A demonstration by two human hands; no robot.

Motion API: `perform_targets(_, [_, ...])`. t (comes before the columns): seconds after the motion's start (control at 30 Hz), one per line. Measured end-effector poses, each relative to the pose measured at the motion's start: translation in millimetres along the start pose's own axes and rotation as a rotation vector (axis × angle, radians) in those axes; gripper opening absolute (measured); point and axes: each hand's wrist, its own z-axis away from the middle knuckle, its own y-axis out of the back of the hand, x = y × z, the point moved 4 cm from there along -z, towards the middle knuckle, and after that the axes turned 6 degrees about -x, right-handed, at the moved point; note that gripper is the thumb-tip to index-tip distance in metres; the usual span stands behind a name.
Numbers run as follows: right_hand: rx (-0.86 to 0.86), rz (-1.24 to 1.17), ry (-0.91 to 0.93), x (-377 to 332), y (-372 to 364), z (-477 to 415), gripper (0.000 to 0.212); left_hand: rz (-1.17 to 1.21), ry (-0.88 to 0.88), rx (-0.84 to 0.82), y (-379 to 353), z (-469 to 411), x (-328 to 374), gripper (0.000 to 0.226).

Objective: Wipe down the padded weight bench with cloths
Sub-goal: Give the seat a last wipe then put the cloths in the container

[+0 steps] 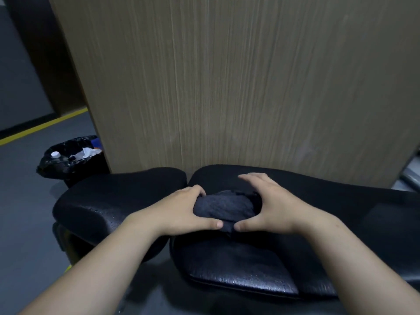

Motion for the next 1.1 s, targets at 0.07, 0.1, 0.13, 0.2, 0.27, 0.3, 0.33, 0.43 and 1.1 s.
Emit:
perform_targets(0.07, [-0.030,0.015,0.025,-5.2,-10.3,-8.1,0.128,-0.079,0.008,0.016,-0.5,-5.1,-1.5,0.081])
perform_targets(0.1, [-0.049,0.032,0.029,-6.8,-15.1,-11.5,0.127,-0.098,0.012,0.023,0.4,-6.3,-2.4,0.085])
perform_targets(0.13, [-0.059,0.048,0.027,-6.4,-18.5,-14.3,0.123,-0.097,0.017,0.033,1.7,-7.7,-4.2,0.089])
perform_targets(0.2, [-0.064,0.061,0.009,-4.6,-19.2,-16.0,0.107,-0.070,0.016,0.049,4.1,-7.0,-6.0,0.086])
perform_targets(0.27, [-0.066,0.080,-0.019,-2.4,-15.2,-13.8,0.089,-0.034,0.003,0.054,4.0,-4.1,-5.5,0.073])
perform_targets(0.3, [-0.058,0.094,-0.028,-1.4,-12.4,-11.7,0.080,-0.010,-0.003,0.061,3.2,-3.4,-5.8,0.068])
perform_targets(0.33, [-0.043,0.101,-0.030,0.1,-9.3,-8.9,0.070,0.008,-0.012,0.070,3.1,-2.2,-5.3,0.064])
perform_targets(0.43, [0.012,0.096,-0.023,7.4,2.2,4.5,0.043,0.018,-0.065,0.118,6.8,1.3,3.5,0.058])
perform_targets(1.1, [-0.003,0.006,-0.146,33.7,1.3,42.8,0.051,0.021,-0.089,0.035,-10.0,-15.2,26.8,0.056])
